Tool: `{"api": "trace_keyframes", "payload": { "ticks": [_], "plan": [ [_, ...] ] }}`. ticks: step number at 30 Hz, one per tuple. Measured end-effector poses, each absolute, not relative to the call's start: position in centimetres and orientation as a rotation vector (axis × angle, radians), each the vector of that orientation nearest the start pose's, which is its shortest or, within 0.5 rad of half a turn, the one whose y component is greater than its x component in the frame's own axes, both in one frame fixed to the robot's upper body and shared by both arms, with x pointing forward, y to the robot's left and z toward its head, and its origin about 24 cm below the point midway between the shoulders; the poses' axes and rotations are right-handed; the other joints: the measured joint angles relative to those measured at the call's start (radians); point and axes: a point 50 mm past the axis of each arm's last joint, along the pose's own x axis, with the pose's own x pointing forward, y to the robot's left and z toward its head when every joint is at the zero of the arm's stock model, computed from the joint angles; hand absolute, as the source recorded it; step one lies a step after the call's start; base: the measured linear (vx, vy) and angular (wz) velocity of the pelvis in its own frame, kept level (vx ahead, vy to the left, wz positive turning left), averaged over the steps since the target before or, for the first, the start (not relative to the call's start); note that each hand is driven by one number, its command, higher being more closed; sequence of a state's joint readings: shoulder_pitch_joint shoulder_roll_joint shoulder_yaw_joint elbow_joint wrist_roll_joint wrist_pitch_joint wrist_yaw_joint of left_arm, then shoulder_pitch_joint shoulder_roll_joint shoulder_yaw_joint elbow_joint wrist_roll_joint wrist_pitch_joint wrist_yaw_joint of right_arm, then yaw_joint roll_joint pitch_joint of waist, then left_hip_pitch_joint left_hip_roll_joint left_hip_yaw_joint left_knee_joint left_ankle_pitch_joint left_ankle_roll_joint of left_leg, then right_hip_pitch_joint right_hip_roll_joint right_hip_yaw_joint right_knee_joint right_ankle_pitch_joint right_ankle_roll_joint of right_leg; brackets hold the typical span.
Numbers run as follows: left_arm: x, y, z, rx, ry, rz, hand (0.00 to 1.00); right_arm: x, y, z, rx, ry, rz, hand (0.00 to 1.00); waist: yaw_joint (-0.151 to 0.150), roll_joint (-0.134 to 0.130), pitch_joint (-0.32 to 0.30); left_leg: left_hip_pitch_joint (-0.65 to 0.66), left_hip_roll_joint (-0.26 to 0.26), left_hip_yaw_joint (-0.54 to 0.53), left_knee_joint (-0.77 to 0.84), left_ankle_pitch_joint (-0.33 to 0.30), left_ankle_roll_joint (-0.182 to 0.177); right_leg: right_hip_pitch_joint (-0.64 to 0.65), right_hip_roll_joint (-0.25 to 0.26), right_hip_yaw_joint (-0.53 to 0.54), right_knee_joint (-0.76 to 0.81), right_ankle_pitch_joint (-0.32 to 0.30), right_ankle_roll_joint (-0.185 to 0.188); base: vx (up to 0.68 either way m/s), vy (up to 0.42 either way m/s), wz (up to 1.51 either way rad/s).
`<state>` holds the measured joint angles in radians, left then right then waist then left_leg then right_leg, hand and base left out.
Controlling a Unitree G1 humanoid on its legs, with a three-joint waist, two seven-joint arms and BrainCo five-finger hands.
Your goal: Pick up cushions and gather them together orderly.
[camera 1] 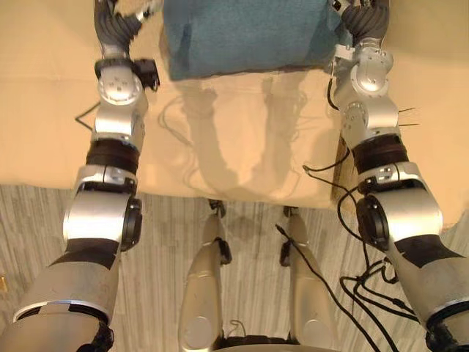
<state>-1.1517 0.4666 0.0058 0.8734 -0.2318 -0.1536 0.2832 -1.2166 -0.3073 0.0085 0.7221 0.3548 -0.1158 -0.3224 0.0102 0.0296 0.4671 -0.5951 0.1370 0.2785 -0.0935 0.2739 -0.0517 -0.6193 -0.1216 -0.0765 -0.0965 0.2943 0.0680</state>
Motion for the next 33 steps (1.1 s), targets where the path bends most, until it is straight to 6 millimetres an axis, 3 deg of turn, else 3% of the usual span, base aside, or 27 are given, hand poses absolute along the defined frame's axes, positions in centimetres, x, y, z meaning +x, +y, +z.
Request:
{"api": "trace_keyframes", "payload": {
  "ticks": [4,8,11,13,16,18,19,22,23,24,28,33],
  "plan": [
    [39.6,22.8,27.2,0.057,-0.505,0.351,0.00,39.6,-16.7,28.5,0.149,-0.555,-0.200,0.00,0.007,0.000,0.000,0.008,0.018,0.001,0.000,0.009,-0.013,0.005,0.015,-0.002,0.008,-0.001,-0.002,-0.06,0.008,-0.04],
    [37.5,23.3,27.0,0.038,-0.611,0.335,0.00,37.3,-18.2,27.3,0.159,-0.635,-0.209,0.00,0.010,0.000,0.000,0.058,0.024,0.008,0.000,0.009,-0.016,0.052,0.020,-0.003,0.013,-0.007,-0.006,-0.05,0.015,-0.02],
    [34.5,23.9,24.9,0.036,-0.677,0.321,0.00,34.1,-20.5,25.0,0.143,-0.705,-0.255,0.00,0.012,0.000,0.000,0.138,0.028,0.002,0.000,-0.001,-0.027,0.125,0.022,-0.010,0.041,-0.040,-0.007,-0.02,0.015,0.06],
    [32.5,24.3,22.5,0.036,-0.677,0.317,0.00,32.0,-22.1,22.3,0.100,-0.694,-0.297,0.00,0.018,0.000,-0.002,0.198,0.033,-0.006,0.000,-0.012,-0.033,0.170,0.024,-0.019,0.082,-0.078,-0.006,0.01,-0.008,0.11],
    [29.5,24.6,15.0,0.005,-0.495,0.313,0.00,29.0,-24.1,15.4,-0.004,-0.500,-0.342,0.00,0.032,-0.003,-0.098,0.246,0.034,-0.019,0.000,-0.054,-0.048,0.204,0.023,-0.032,0.124,-0.142,-0.004,0.06,-0.027,0.12],
    [26.8,24.7,8.7,0.022,-0.273,0.295,0.00,26.7,-24.2,10.4,-0.086,-0.324,-0.310,0.00,0.032,-0.004,-0.142,0.298,0.033,-0.031,0.018,-0.083,-0.056,0.270,0.020,-0.034,0.117,-0.160,0.003,0.08,-0.035,0.07],
    [26.0,24.7,7.3,0.023,-0.219,0.286,0.00,26.0,-24.2,9.2,-0.106,-0.280,-0.302,0.00,0.031,-0.004,-0.158,0.304,0.033,-0.032,0.024,-0.093,-0.055,0.281,0.019,-0.035,0.110,-0.161,0.004,0.06,-0.037,0.01],
    [21.8,24.4,0.5,0.064,0.078,0.242,0.00,22.3,-24.5,2.4,-0.192,0.010,-0.271,0.00,0.025,-0.006,-0.229,0.356,0.027,-0.031,0.025,-0.112,-0.056,0.347,0.016,-0.033,0.077,-0.166,0.011,0.07,-0.036,-0.02],
    [21.1,24.4,-0.6,0.071,0.131,0.234,0.00,21.6,-24.5,1.0,-0.203,0.070,-0.266,0.00,0.021,-0.007,-0.242,0.367,0.026,-0.031,0.025,-0.117,-0.054,0.359,0.016,-0.033,0.074,-0.169,0.015,0.07,-0.028,0.01],
    [19.3,24.3,-3.2,0.076,0.254,0.231,0.00,20.0,-24.6,-1.8,-0.208,0.203,-0.261,0.00,0.008,-0.009,-0.265,0.395,0.023,-0.030,0.025,-0.127,-0.056,0.389,0.013,-0.032,0.071,-0.175,0.021,0.08,-0.016,-0.02],
    [14.3,24.0,-9.0,0.066,0.577,0.237,0.00,15.1,-24.4,-8.1,-0.204,0.545,-0.240,0.00,0.004,-0.025,-0.323,0.498,0.018,0.010,0.024,-0.163,-0.061,0.474,0.010,-0.002,0.055,-0.188,0.029,0.08,0.005,-0.21],
    [9.3,23.1,-12.9,0.087,0.847,0.211,0.00,10.4,-24.9,-11.6,-0.186,0.783,-0.279,0.00,-0.001,-0.032,-0.391,0.595,0.017,0.040,0.010,-0.190,-0.069,0.542,0.011,0.023,0.049,-0.209,0.031,0.05,0.013,-0.18]
  ]
}}
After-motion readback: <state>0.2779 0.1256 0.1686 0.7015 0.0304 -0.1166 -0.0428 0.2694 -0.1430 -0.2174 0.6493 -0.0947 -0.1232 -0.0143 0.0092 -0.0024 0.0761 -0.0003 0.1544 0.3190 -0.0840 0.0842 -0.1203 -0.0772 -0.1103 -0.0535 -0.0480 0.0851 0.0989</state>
